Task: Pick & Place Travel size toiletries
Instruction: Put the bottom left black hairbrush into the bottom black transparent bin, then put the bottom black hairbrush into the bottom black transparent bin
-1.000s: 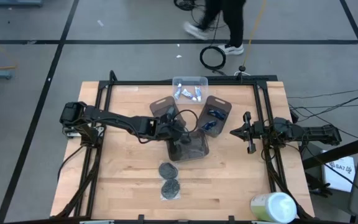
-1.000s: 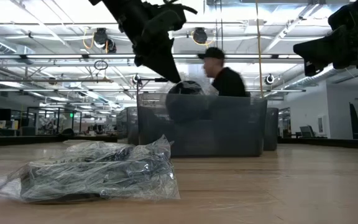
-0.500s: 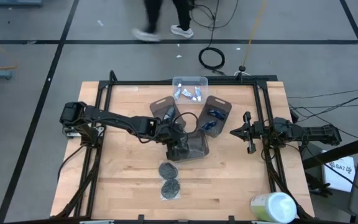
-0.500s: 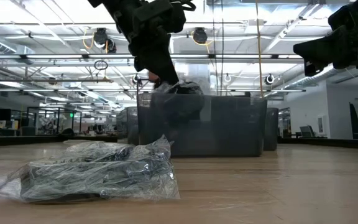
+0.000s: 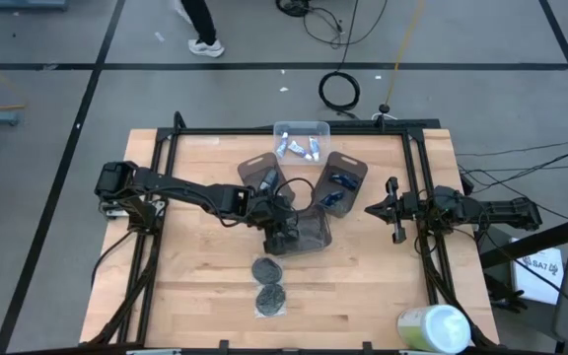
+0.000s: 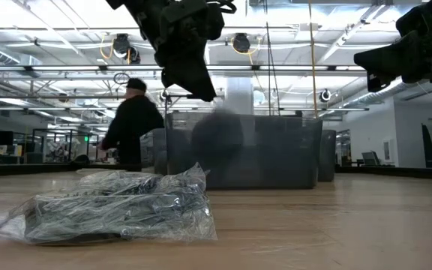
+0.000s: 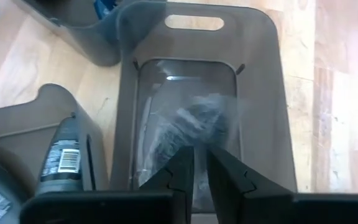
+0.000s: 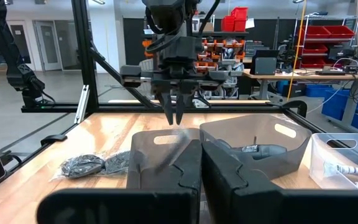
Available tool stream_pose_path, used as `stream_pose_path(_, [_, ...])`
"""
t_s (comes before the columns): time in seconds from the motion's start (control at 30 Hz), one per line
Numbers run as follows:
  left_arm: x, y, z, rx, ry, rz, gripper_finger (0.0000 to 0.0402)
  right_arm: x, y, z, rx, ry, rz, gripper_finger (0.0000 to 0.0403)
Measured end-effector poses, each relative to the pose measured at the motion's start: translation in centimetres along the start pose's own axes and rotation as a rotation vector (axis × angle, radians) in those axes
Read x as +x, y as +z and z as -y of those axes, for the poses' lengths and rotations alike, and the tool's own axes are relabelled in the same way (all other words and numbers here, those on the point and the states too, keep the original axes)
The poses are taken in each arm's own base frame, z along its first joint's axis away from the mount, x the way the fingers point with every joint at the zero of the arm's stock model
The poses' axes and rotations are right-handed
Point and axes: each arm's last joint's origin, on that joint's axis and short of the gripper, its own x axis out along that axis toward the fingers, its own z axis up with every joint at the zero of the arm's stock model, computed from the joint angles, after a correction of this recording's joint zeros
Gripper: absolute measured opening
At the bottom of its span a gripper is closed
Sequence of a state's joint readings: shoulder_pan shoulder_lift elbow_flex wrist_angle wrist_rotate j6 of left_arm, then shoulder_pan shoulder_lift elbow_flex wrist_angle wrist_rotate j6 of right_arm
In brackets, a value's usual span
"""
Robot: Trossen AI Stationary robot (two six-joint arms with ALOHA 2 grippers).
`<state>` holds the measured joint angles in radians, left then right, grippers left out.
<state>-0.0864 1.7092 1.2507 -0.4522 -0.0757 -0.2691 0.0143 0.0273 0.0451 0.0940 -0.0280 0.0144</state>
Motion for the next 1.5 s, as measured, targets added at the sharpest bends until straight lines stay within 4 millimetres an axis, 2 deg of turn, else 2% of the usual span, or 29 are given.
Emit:
stream_pose_path(0.4, [0.0, 0.0, 0.1, 0.023, -0.028, -0.005, 0.0121, 0.0, 0.0, 0.0, 0.0, -0.001, 0.0, 0.0004])
stream_pose_path(0.57, [-1.4, 0.5, 0.6, 0.045, -0.125, 0.04, 0.0133, 0.0, 0.0, 0.0, 0.0, -0.001, 0.0, 0.0004])
stream_pose_path(0.8, [-5.0, 0.6, 3.6, 0.093, -0.304, 0.112, 0.0134, 0.0, 0.0, 0.0, 0.0, 0.0, 0.0, 0.0004])
stream_pose_path(0.9, [-5.4, -0.4, 5.3, 0.069, -0.299, 0.074, 0.0134, 0.0, 0.0, 0.0, 0.0, 0.0, 0.0, 0.0004])
stream_pose_path(1.07, [-4.4, -3.5, 7.6, -0.046, -0.219, -0.141, 0.0145, 0.0, 0.0, 0.0, 0.0, 0.0, 0.0, 0.0004])
stream_pose_path(1.23, [-2.4, -6.2, 10.1, -0.147, -0.187, -0.304, 0.0188, 0.0, 0.0, 0.0, 0.0, -0.001, 0.0, 0.0004])
stream_pose_path(1.37, [0.0, -7.9, 11.5, -0.121, -0.159, -0.359, 0.0232, 0.0, 0.0, 0.0, 0.0, 0.0, 0.0, 0.0004])
stream_pose_path(1.5, [2.4, -8.5, 12.2, -0.068, -0.165, -0.352, 0.026, 0.0, 0.0, 0.0, 0.0, 0.0, 0.0, 0.0004])
